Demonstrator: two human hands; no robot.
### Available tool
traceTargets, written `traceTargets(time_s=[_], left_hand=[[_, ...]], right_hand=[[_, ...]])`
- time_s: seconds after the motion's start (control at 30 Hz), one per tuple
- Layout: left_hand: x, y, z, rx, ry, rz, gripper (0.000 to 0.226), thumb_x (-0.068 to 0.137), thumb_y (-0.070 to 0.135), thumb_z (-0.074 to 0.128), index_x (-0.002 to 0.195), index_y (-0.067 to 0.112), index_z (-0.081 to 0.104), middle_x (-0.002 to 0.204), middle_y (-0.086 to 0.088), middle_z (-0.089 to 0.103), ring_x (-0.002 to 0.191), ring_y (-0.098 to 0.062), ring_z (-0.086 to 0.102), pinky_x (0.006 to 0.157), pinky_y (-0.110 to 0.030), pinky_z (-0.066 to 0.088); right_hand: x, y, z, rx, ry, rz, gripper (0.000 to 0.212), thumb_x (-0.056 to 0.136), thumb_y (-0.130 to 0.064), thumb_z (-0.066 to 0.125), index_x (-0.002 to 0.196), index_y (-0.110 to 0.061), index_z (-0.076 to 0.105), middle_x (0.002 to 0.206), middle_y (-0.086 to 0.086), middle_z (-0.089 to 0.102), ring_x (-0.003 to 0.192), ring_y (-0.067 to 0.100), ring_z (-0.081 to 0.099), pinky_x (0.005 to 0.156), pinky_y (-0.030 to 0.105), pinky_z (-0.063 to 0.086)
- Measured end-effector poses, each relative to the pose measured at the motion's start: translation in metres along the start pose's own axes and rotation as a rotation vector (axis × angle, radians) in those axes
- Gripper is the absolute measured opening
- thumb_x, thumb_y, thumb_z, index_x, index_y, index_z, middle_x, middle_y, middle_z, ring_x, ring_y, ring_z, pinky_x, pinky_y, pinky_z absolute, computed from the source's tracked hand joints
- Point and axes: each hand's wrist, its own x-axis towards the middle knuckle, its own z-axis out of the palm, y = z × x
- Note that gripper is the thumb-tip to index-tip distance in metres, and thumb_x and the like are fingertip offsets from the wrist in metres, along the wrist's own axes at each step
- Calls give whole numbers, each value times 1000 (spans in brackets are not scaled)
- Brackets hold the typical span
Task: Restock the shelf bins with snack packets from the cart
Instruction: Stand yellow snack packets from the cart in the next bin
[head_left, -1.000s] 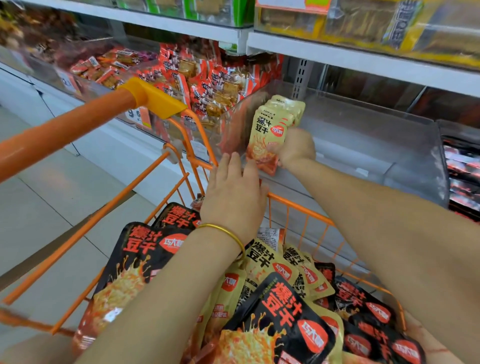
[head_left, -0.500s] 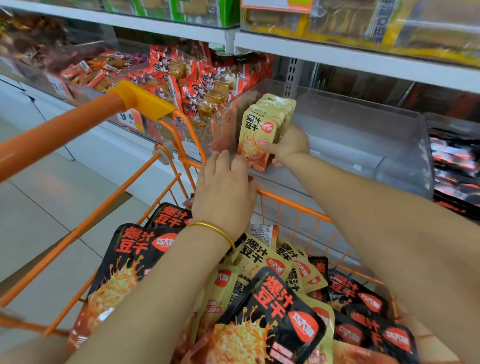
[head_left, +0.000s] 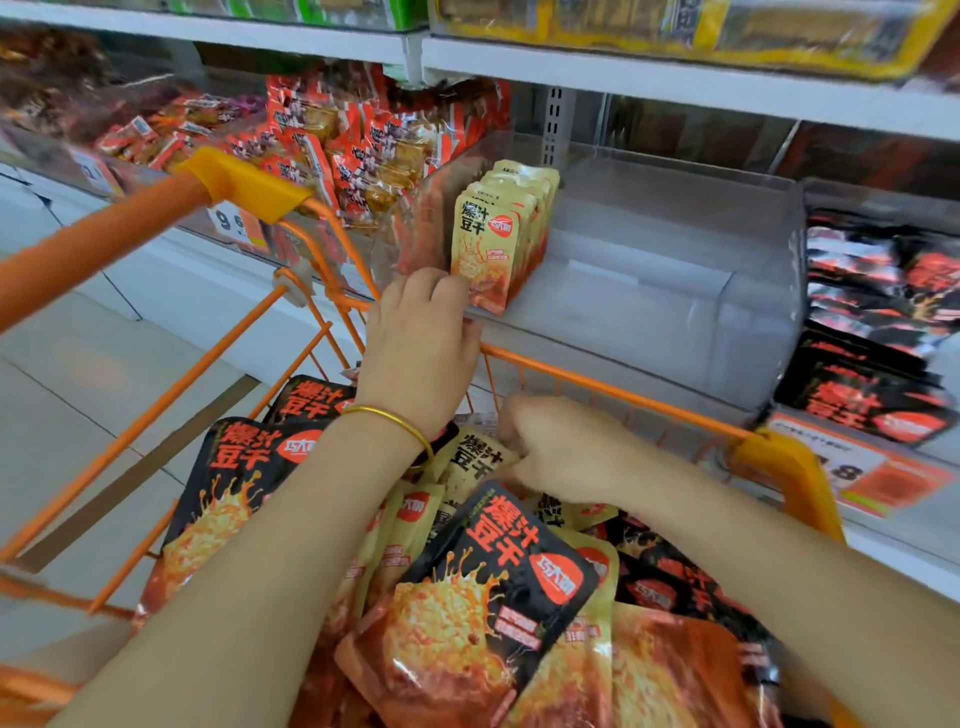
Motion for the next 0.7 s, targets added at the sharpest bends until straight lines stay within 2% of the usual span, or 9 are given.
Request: traceTargets(time_s=[0.1, 0.2, 0.3, 0.37, 0.43, 0.5, 0.6, 0.63, 0.7], left_hand=[[1, -5, 1, -42, -3, 48, 31, 91, 18, 54, 119, 6, 57, 122, -13, 54, 114, -33, 46, 99, -39, 34], [1, -3, -4, -205, -22, 69, 36, 92, 32, 45, 106, 5, 65, 110, -11, 61, 107, -25, 49, 95, -25, 32], [0, 5, -15, -451, -95, 51, 43, 99, 31, 40, 99, -1, 69, 109, -2, 62, 103, 0, 44, 86, 7, 16], [0, 7, -17, -556, -137, 56, 39, 99, 25, 42, 96, -2, 70, 107, 10, 56, 93, 28, 39, 77, 12, 16], [2, 7, -15, -627, -158, 22, 37, 97, 22, 46, 90, -6, 69, 100, 19, 52, 84, 37, 35, 73, 10, 22], [6, 3, -13, -726, -126, -39, 35, 97, 21, 46, 87, -5, 67, 101, 19, 55, 95, 24, 46, 83, -2, 34], [7, -1, -10, -797, -39, -135, 36, 94, 34, 45, 86, 5, 67, 117, -2, 62, 117, -27, 53, 98, -46, 42], [7, -1, -11, -798, -26, -145, 39, 93, 35, 45, 85, 3, 66, 115, -8, 62, 113, -34, 54, 94, -52, 44], [8, 1, -12, -785, -6, -153, 40, 97, 27, 45, 83, -6, 63, 103, -18, 63, 93, -29, 60, 82, -41, 50]], right_hand=[[-2, 10, -12, 296, 11, -56, 41, 79, -33, 73, 88, 4, 58, 69, 6, 48, 61, 18, 48, 52, 26, 35], [-17, 18, -40, 630, 150, -83, 17, 83, -14, 70, 73, -5, 59, 62, 2, 52, 53, 8, 51, 48, 21, 41], [-22, 28, -66, 751, 350, -113, 18, 85, -11, 66, 69, -15, 60, 50, -9, 56, 45, 0, 54, 43, 17, 45], [-19, 30, -77, 796, 424, -128, 16, 87, -12, 65, 71, -15, 61, 55, -7, 61, 48, 2, 58, 44, 18, 47], [-11, 29, -78, 903, 453, -122, 17, 87, -12, 64, 70, -14, 61, 61, -1, 64, 52, 6, 60, 47, 20, 49], [-4, 28, -74, 1171, 382, -123, 9, 84, -15, 65, 76, -14, 62, 69, 1, 69, 61, 11, 65, 57, 27, 56], [1, 21, -64, 1323, 141, -105, 24, 69, -24, 69, 92, -16, 64, 80, 0, 72, 69, 14, 63, 62, 28, 50], [3, 20, -64, 1243, 124, -89, 23, 70, -22, 71, 92, -17, 65, 79, -3, 71, 66, 11, 61, 57, 24, 43], [10, 20, -73, 1142, 204, -49, 12, 78, -15, 70, 88, -19, 65, 74, -7, 70, 56, 5, 57, 45, 17, 33]])
